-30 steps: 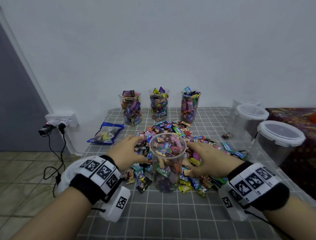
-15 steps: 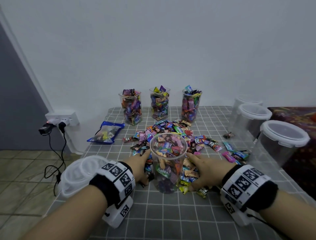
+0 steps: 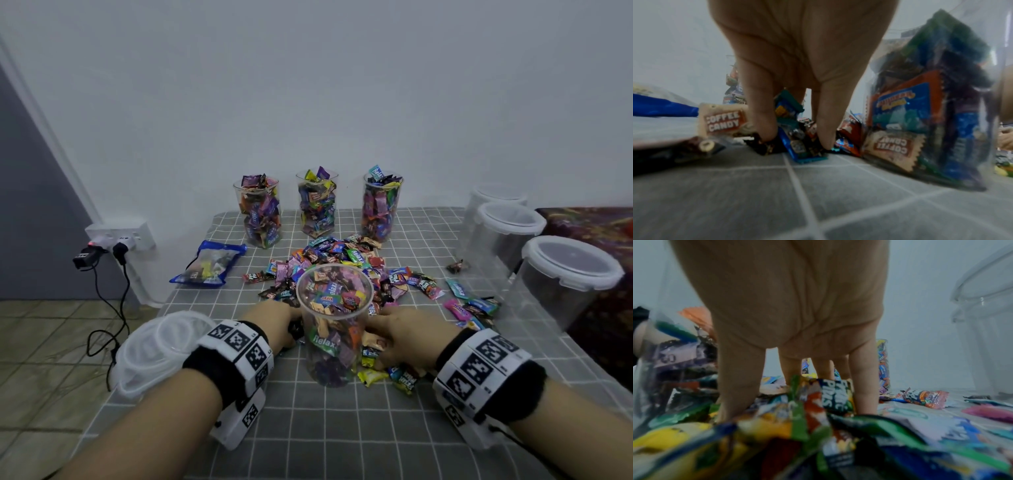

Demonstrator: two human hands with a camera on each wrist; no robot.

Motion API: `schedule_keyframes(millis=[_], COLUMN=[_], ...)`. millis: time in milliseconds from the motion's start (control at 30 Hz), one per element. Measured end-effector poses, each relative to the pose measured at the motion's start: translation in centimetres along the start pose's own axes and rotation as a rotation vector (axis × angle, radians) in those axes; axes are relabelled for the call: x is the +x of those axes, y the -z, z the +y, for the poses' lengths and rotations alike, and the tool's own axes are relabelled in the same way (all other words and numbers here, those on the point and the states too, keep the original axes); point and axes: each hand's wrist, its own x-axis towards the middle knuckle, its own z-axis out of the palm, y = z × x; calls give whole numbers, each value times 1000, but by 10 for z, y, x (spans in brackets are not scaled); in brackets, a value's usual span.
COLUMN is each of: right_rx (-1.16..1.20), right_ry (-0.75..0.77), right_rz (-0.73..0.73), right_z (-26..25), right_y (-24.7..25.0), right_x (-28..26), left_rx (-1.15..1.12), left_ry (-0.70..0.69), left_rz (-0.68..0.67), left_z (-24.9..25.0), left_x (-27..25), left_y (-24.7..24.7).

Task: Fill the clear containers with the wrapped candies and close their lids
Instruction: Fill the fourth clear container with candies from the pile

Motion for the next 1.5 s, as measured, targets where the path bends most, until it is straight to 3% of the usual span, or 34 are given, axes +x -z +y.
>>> schedule_keyframes(millis=[700, 1267, 1500], right_rx=[57, 395, 596], right_ry=[-14, -78, -20], right_rz=[181, 510, 781], right_z=[0, 18, 5], right_y=[4, 30, 59], right_x=[-4, -23, -36], left_rx=[-179, -227, -253], left_ry=[62, 66, 54], left_rz=[302, 440, 462], left_z=[0, 0, -2], left_x=[-3, -3, -3], left_y=[-3, -3, -3])
